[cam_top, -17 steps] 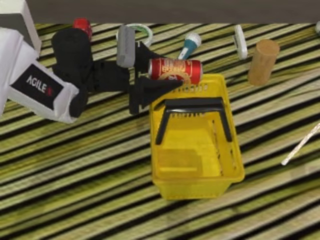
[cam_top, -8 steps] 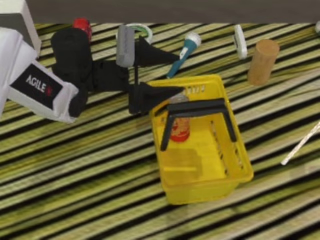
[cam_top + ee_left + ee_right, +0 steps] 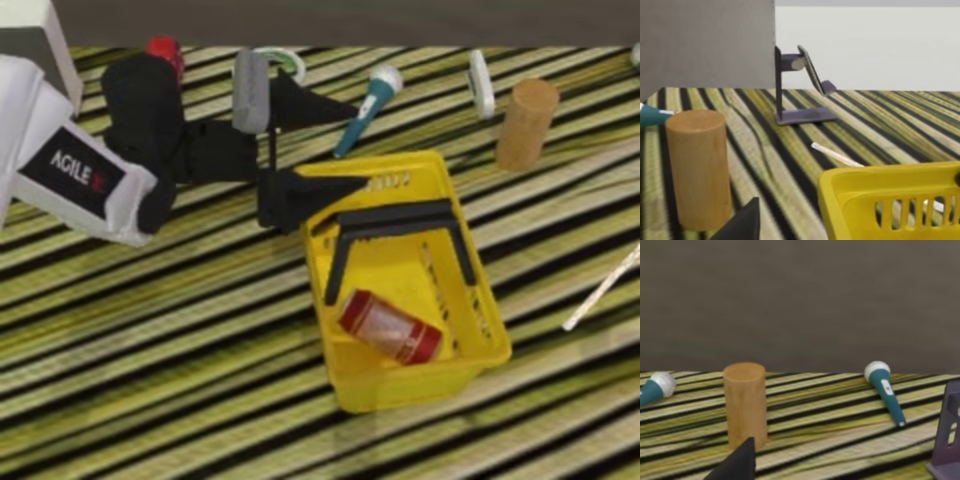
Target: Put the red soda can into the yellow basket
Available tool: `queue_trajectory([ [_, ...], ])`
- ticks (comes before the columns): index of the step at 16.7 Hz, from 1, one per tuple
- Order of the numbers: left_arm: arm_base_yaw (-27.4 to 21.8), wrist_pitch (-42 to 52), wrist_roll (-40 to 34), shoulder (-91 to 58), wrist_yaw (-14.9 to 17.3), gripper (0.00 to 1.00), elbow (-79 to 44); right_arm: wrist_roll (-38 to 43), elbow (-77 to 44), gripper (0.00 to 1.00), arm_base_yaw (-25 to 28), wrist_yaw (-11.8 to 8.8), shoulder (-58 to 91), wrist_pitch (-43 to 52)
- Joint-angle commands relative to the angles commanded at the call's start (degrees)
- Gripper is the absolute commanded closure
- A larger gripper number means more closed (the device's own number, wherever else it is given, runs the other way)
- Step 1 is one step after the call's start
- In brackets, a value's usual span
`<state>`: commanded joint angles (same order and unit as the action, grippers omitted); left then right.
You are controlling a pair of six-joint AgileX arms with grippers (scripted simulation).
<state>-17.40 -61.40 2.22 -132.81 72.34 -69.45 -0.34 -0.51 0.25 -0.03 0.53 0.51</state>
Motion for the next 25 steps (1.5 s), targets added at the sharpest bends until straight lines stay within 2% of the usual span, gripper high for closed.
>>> queue_trajectory([
  [3,0.6,2.4,-0.9,4.7,-2.6,0.0,2.3,-2.9,-4.5,0.0,2.0,-0.1,4.7,4.3],
  [7,2.7,9.6,-2.7,17.7,-10.5,0.0,9.4,-9.9,-17.6,0.0,6.6,0.0,18.3,14.8],
  [11,5.8,20.3,-4.3,37.4,-21.9,0.0,20.5,-19.6,-37.4,0.0,12.8,0.2,38.8,28.4],
  [20,13.7,46.2,-5.2,94.1,-51.1,0.0,49.8,-43.6,-88.2,0.0,28.5,0.4,92.5,61.2],
  [25,16.9,56.2,-3.8,120.0,-64.5,0.0,62.4,-53.8,-109.1,0.0,35.2,0.3,114.7,75.4],
])
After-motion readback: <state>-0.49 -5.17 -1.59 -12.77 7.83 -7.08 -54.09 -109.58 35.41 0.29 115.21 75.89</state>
